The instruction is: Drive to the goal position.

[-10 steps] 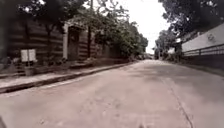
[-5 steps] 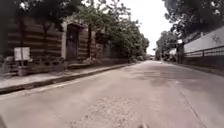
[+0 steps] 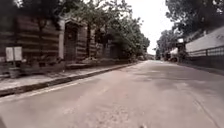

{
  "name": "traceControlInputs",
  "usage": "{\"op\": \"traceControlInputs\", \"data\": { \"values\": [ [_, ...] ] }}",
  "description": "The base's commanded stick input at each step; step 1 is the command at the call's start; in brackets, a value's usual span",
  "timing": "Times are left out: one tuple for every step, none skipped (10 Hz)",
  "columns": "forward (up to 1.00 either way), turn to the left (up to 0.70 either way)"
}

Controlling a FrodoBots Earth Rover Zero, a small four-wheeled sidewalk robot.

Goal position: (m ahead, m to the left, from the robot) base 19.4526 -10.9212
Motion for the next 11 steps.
{"op": "traceControlInputs", "data": {
  "values": [
    [0.70, 0.00],
    [0.70, 0.00],
    [0.70, -0.26],
    [0.70, -0.34],
    [0.70, -0.33],
    [0.70, -0.09],
    [0.70, 0.00],
    [0.70, 0.00],
    [0.70, 0.00],
    [0.70, 0.00],
    [0.70, 0.00]
  ]
}}
